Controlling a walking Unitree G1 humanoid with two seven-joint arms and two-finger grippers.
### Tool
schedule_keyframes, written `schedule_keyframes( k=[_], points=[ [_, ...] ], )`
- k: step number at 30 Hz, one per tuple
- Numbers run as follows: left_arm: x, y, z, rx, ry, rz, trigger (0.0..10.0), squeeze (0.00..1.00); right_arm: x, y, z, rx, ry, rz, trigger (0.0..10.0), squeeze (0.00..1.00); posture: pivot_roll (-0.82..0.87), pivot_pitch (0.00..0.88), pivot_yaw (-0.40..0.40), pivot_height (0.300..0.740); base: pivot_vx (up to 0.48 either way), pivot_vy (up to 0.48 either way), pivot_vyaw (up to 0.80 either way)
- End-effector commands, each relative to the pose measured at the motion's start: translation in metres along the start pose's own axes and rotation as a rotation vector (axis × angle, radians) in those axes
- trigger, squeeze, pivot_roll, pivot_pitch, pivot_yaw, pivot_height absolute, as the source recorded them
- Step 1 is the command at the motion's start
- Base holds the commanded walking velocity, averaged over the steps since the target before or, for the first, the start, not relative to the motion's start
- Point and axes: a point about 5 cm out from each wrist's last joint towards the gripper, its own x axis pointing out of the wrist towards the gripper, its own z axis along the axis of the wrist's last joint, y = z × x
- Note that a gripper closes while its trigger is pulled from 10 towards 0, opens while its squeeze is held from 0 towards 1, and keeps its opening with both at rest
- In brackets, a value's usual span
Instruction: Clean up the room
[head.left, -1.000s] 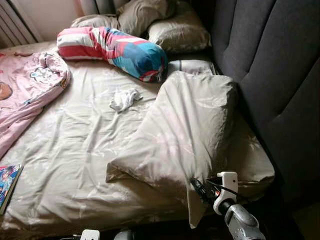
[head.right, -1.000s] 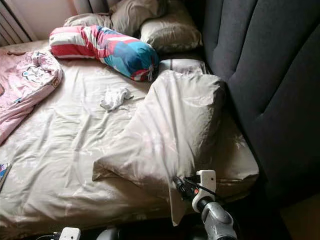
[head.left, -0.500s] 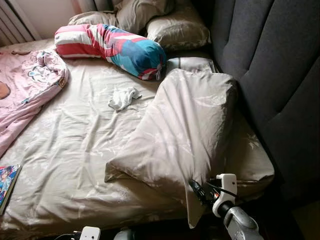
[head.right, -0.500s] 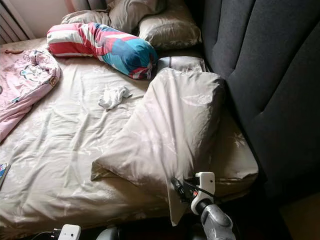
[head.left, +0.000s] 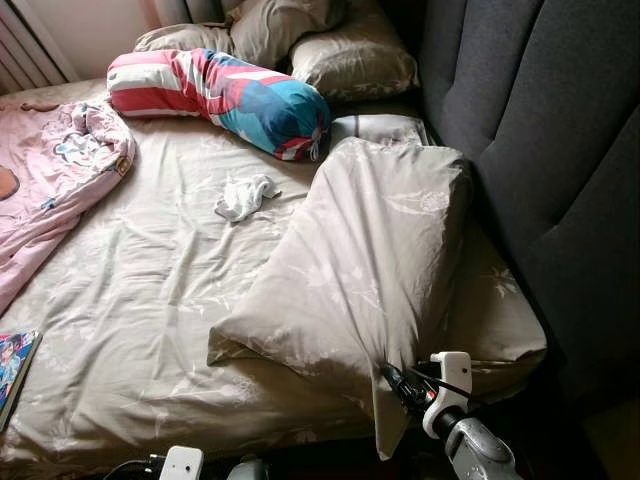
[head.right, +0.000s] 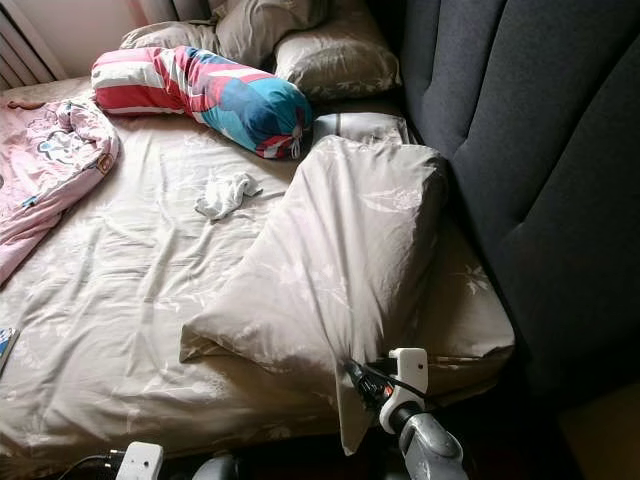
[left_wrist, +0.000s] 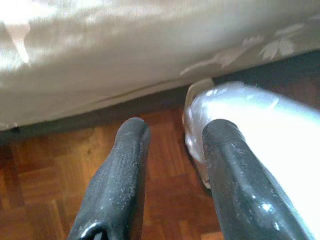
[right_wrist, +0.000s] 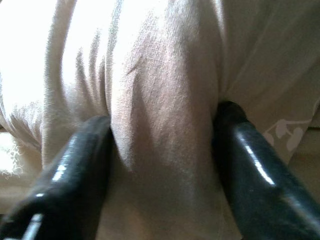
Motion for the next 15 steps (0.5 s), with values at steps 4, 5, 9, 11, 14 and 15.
schedule_keyframes(
  k=[4, 5, 9, 11, 14, 15],
  points=[
    [-0.0058, 0.0002, -0.0152, -0.011, 0.055, 0.002, 10.0, 0.00, -0.0084, 0.0084, -0.0326, 0.054, 0.119, 0.006, 0.0, 0.00, -0.04, 0.295, 0.088, 0.637, 0.000, 0.000, 0.00],
    [-0.0059, 0.0002, -0.0155, -0.011, 0.057, 0.003, 10.0, 0.00, -0.0083, 0.0084, -0.0325, 0.053, 0.118, 0.005, 0.0, 0.00, -0.04, 0.295, 0.088, 0.637, 0.000, 0.000, 0.00],
    [-0.0065, 0.0004, -0.0171, -0.011, 0.064, 0.004, 10.0, 0.00, -0.0082, 0.0083, -0.0321, 0.050, 0.116, 0.001, 0.0, 0.00, -0.04, 0.296, 0.088, 0.637, 0.000, 0.000, 0.00],
    [-0.0070, 0.0005, -0.0181, -0.012, 0.067, 0.004, 10.0, 0.00, -0.0082, 0.0081, -0.0321, 0.048, 0.115, -0.003, 0.0, 0.00, -0.04, 0.296, 0.086, 0.637, 0.000, 0.000, 0.00],
    [-0.0077, 0.0011, -0.0198, -0.013, 0.073, 0.005, 10.0, 0.00, -0.0087, 0.0079, -0.0327, 0.045, 0.115, -0.008, 0.0, 0.00, -0.04, 0.298, 0.086, 0.637, 0.000, 0.000, 0.00],
    [-0.0079, 0.0012, -0.0202, -0.014, 0.075, 0.006, 10.0, 0.00, -0.0088, 0.0077, -0.0328, 0.043, 0.115, -0.010, 0.0, 0.00, -0.04, 0.298, 0.086, 0.637, 0.000, 0.000, 0.00]
  ],
)
